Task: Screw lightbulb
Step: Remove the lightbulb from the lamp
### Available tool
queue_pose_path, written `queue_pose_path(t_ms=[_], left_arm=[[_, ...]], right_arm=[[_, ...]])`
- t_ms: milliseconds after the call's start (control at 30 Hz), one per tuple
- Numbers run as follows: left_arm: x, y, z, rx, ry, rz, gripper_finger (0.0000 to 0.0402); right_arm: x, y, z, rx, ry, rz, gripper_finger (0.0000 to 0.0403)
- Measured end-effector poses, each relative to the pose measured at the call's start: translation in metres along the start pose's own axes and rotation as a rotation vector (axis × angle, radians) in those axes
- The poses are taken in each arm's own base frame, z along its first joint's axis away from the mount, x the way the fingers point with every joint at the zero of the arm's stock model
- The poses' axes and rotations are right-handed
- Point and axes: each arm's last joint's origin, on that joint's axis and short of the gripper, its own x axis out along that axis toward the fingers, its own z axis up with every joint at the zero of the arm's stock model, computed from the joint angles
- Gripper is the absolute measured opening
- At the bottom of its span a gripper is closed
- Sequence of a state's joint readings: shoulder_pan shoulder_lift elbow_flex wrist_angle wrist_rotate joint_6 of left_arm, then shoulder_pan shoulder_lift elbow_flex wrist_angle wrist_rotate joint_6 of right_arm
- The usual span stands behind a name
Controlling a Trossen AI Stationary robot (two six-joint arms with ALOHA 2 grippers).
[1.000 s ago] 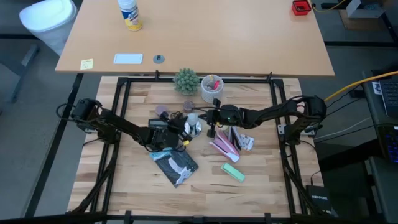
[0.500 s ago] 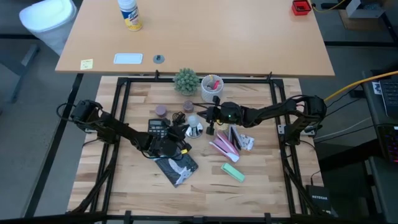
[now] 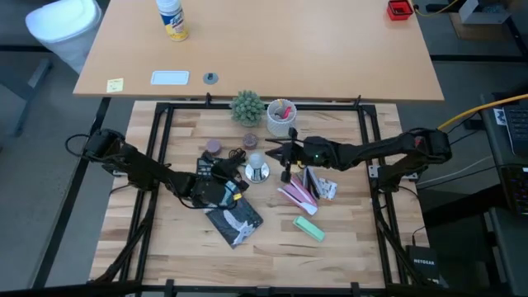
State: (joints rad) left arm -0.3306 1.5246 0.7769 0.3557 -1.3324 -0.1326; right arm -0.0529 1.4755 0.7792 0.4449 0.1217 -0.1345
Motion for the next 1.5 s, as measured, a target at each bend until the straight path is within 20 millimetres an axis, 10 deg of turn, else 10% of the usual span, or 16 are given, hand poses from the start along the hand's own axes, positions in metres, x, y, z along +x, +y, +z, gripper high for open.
queue_pose_path(t_ms=[533, 1500], left_arm=[[0.056, 0.017, -0.014, 0.014, 0.179, -0.185, 0.0], [0.035, 0.004, -0.015, -0.031, 0.199, -0.35, 0.0]], right_arm=[[0.024, 0.033, -0.034, -0.001, 0.1, 0.05, 0.002], [0.029, 0.016, -0.042, 0.01, 0.141, -0.143, 0.002]])
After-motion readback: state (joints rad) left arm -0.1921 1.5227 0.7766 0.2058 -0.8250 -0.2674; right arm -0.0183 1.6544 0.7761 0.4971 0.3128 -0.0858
